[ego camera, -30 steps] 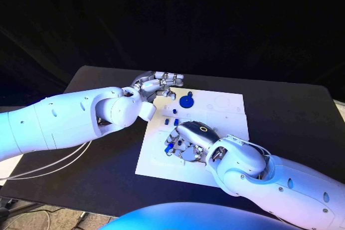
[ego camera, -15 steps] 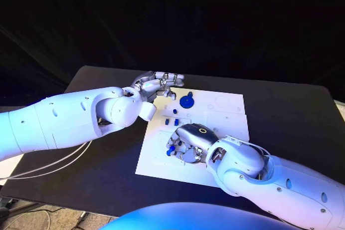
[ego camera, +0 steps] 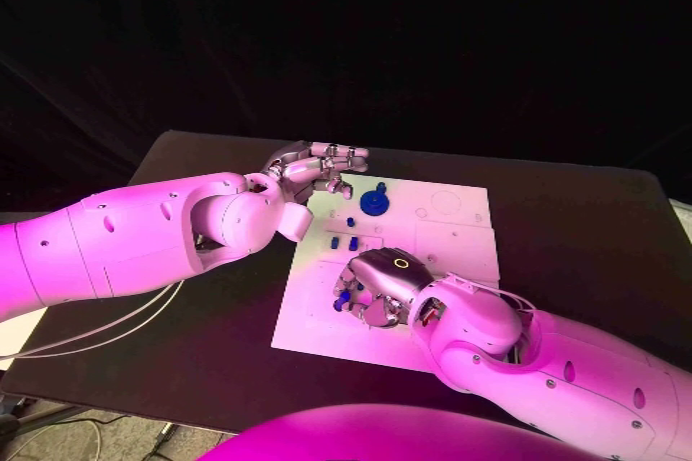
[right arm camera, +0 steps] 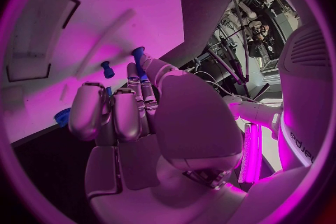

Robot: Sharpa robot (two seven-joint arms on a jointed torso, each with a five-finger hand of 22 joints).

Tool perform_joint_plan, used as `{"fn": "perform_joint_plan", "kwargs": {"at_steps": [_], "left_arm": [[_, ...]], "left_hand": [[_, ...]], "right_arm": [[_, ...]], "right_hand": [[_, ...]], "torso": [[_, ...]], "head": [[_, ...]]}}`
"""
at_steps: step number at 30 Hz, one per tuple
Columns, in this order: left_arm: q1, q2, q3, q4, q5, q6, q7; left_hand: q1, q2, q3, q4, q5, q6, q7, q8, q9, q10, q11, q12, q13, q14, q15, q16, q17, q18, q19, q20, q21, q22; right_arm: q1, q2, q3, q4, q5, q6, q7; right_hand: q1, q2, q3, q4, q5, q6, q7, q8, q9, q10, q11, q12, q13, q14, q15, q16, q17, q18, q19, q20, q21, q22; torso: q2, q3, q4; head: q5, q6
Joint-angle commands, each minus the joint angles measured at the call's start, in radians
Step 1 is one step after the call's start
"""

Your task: Assemble the parts on the task board

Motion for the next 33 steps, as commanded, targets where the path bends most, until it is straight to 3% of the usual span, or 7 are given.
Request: {"fn": "perform_joint_plan", "kwargs": {"at_steps": [1,7,13,16,20,25,33], "left_arm": [[0.0,0.0,0.001,0.001,-0.003,0.018,0.006],[0.0,0.0,0.001,0.001,-0.003,0.018,0.005],[0.0,-0.001,0.001,0.002,-0.003,0.017,0.004],[0.0,-0.002,0.001,0.002,-0.003,0.017,0.004],[0.0,-0.003,0.0,0.002,-0.003,0.019,0.002],[0.0,-0.004,0.0,0.002,-0.003,0.02,0.001],[-0.001,-0.009,-0.001,0.003,-0.003,0.019,-0.002]], "left_hand": [[0.006,0.004,-0.002,-0.003,0.003,-0.005,0.0,0.006,-0.001,-0.008,0.002,0.004,0.002,-0.006,-0.001,0.004,-0.001,0.019,-0.002,0.003,-0.006,-0.001],[0.006,0.004,-0.002,-0.003,0.003,-0.005,0.0,0.006,-0.001,-0.008,0.002,0.004,0.002,-0.006,-0.001,0.004,-0.001,0.019,-0.002,0.003,-0.006,-0.001],[0.006,0.004,-0.002,-0.003,0.003,-0.005,0.0,0.006,-0.001,-0.008,0.002,0.004,0.002,-0.006,-0.001,0.004,-0.001,0.019,-0.002,0.003,-0.006,-0.001],[0.006,0.004,-0.002,-0.003,0.003,-0.005,0.0,0.006,-0.001,-0.008,0.002,0.004,0.002,-0.006,-0.001,0.004,-0.001,0.019,-0.002,0.003,-0.006,-0.001],[0.005,0.005,-0.003,-0.003,0.003,-0.006,0.0,0.007,-0.001,-0.009,0.002,0.006,0.002,-0.006,-0.001,0.005,-0.001,0.019,-0.003,0.003,-0.006,-0.001],[0.006,0.006,-0.003,-0.003,0.003,-0.006,0.0,0.007,-0.001,-0.01,0.002,0.007,0.002,-0.007,-0.001,0.005,-0.002,0.019,-0.003,0.003,-0.006,-0.001],[0.006,0.006,-0.003,-0.003,0.003,-0.006,0.0,0.007,-0.001,-0.01,0.002,0.007,0.002,-0.007,-0.001,0.004,-0.002,0.019,-0.003,0.003,-0.006,-0.001]], "right_arm": [[-0.002,0.003,-0.003,-0.002,-0.058,0.028,-0.017],[-0.002,0.007,-0.009,-0.002,-0.057,0.052,-0.017],[-0.001,0.01,-0.015,-0.006,-0.053,0.024,-0.017],[-0.001,0.009,-0.016,-0.006,-0.052,-0.023,-0.02],[-0.002,0.006,-0.017,0.0,-0.05,-0.097,-0.022],[-0.006,-0.023,-0.015,0.03,-0.011,-0.192,-0.004],[-0.012,-0.157,0.032,0.12,0.192,-0.283,0.057]], "right_hand": [[-0.003,-0.002,0.003,-0.002,0.004,0.003,0.002,0.006,0.002,0.006,0.0,-0.001,0.002,0.037,-0.001,0.006,0.001,-0.004,-0.001,0.003,0.004,0.002],[-0.027,-0.016,-0.006,0.002,0.005,-0.012,0.007,-0.004,0.0,-0.007,0.005,-0.014,0.0,0.037,0.005,0.006,0.001,-0.003,-0.004,0.005,0.001,-0.002],[-0.088,-0.069,-0.07,0.023,0.012,-0.131,0.011,-0.015,-0.026,-0.14,0.032,-0.047,-0.004,0.024,0.026,-0.023,-0.046,0.01,-0.039,0.025,-0.05,-0.07],[-0.092,-0.071,-0.132,0.028,0.014,-0.179,-0.016,-0.015,-0.028,-0.213,0.046,-0.043,-0.003,-0.001,0.036,-0.076,-0.121,0.027,-0.081,0.036,-0.119,-0.159],[-0.059,-0.057,-0.25,0.049,0.022,-0.203,-0.012,-0.013,-0.025,-0.252,0.052,-0.008,0.002,-0.008,0.04,-0.088,-0.146,0.032,-0.088,0.042,-0.143,-0.186],[-0.031,-0.046,-0.291,0.062,0.032,-0.206,-0.003,-0.012,-0.025,-0.239,0.043,0.035,0.006,-0.005,0.035,-0.085,-0.148,0.031,-0.081,0.038,-0.142,-0.184],[-0.014,-0.022,-0.293,0.068,0.061,-0.184,0.027,-0.008,-0.022,-0.183,0.029,0.09,0.008,0.009,0.023,-0.073,-0.136,0.026,-0.061,0.027,-0.126,-0.163]], "torso": [[0.001,-0.0005,0.0003],[0.0,-0.0005,-0.0004],[0.001,0.0001,0.0004],[0.0,-0.0002,0.0003],[0.001,0.0015,-0.0003],[-0.001,0.0021,-0.0015],[-0.004,-0.0001,-0.0089]], "head": [[-0.001,0.0],[-0.001,0.0],[-0.003,-0.001],[-0.003,-0.001],[-0.005,0.001],[-0.012,0.003],[-0.032,0.021]]}}
